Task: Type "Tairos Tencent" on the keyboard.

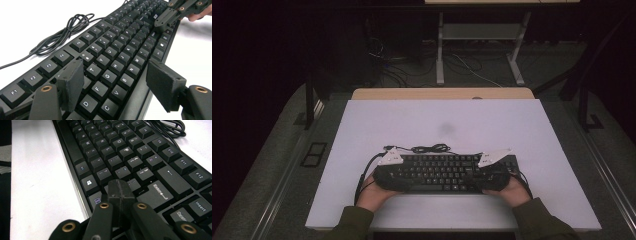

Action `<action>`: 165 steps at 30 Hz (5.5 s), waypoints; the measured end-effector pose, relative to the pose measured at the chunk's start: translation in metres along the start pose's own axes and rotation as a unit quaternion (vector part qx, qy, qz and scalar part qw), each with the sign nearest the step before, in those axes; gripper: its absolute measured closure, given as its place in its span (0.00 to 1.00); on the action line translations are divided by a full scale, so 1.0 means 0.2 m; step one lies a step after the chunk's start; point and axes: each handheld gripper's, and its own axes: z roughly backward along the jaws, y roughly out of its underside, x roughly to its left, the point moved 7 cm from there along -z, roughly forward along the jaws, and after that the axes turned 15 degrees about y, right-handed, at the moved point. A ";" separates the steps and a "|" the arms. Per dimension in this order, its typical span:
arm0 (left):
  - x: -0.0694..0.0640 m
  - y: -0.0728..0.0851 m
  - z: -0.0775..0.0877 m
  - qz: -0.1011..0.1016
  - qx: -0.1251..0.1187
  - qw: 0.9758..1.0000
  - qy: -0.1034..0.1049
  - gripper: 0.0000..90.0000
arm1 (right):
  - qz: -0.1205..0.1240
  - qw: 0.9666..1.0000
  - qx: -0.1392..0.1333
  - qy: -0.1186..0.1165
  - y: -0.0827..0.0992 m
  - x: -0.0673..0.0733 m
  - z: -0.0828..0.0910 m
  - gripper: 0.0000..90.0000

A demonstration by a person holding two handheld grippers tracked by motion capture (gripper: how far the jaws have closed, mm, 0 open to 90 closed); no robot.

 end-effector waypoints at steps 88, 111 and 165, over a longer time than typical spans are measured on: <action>0.07 0.01 0.07 0.010 0.005 1.000 -0.024 0.37 | 0.002 1.000 0.000 0.001 0.00 0.00 0.00 0.99; 0.08 0.03 0.09 0.015 0.004 0.999 -0.029 0.30 | -0.037 0.998 -0.052 -0.011 -0.10 -0.03 0.03 0.59; 0.16 0.03 0.09 0.024 0.015 0.998 -0.053 0.99 | -0.075 0.992 -0.096 0.010 -0.34 -0.02 -0.21 0.30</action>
